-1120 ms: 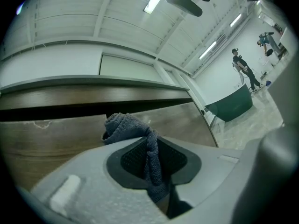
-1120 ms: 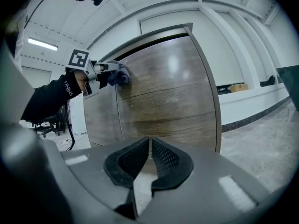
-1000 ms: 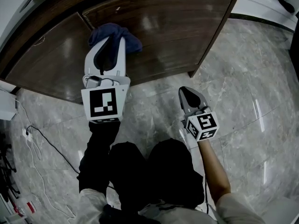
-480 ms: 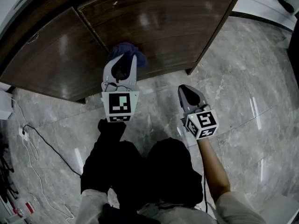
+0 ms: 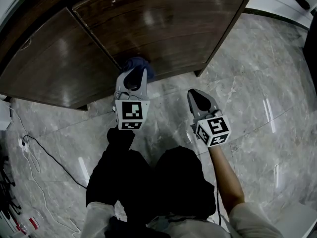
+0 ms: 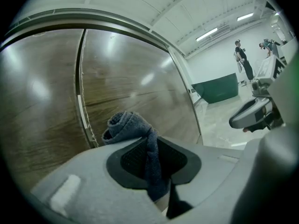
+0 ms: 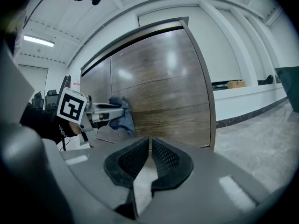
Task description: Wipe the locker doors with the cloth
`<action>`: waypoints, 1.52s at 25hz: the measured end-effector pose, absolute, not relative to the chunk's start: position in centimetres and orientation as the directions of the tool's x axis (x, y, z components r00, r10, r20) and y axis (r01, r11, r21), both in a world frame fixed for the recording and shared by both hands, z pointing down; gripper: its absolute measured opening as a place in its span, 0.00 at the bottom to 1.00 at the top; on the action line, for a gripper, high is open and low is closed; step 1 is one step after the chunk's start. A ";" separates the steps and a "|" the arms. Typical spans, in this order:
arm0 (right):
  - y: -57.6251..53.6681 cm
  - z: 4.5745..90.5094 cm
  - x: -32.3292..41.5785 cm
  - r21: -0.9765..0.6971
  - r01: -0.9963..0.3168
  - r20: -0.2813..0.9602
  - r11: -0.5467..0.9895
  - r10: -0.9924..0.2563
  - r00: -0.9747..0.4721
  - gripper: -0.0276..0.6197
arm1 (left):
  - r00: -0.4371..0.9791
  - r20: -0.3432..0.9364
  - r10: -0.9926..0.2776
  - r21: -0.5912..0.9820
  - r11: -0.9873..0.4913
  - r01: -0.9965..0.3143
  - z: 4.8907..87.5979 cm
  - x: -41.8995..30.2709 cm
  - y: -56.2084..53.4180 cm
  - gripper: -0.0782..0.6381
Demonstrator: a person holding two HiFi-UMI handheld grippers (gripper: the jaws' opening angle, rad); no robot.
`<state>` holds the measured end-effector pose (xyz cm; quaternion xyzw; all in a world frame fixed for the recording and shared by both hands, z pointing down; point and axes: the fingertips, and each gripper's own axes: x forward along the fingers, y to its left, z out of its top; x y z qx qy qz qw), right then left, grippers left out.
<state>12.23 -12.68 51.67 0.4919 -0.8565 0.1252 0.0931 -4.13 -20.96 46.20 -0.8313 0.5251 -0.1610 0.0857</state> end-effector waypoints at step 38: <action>-13.6 49.9 16.1 -0.087 -0.909 0.251 0.408 -0.874 -0.417 0.08 | 0.452 0.260 -0.853 -0.294 -0.516 -0.805 47.0 -1.3 -21.6 0.20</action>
